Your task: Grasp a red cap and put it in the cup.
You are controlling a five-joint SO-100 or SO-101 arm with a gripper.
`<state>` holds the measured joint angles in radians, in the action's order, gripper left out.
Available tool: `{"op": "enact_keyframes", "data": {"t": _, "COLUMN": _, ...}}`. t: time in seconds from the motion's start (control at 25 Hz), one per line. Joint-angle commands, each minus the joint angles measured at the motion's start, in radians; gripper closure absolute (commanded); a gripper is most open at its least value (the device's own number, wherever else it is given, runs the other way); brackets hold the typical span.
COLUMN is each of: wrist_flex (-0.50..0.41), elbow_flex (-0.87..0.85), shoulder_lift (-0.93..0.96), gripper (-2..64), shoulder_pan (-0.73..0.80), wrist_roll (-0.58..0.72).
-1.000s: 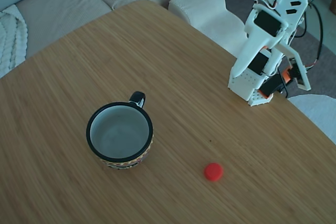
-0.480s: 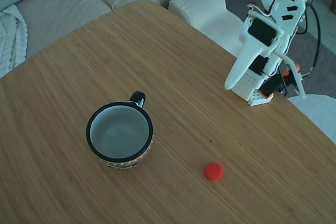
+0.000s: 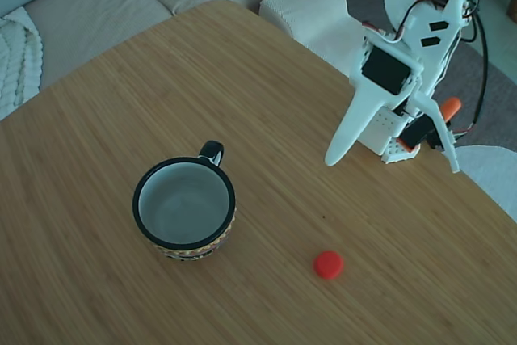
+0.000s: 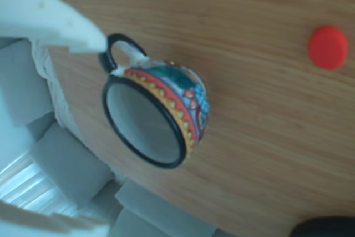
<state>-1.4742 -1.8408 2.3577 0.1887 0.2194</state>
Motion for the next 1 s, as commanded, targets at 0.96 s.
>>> {"op": "enact_keyframes", "data": {"t": 0.96, "wrist_flex": 0.0, "elbow_flex": 0.328, "shoulder_lift": -0.703, "gripper": 23.1, "shoulder_pan": 0.084, "wrist_roll": 0.009}}
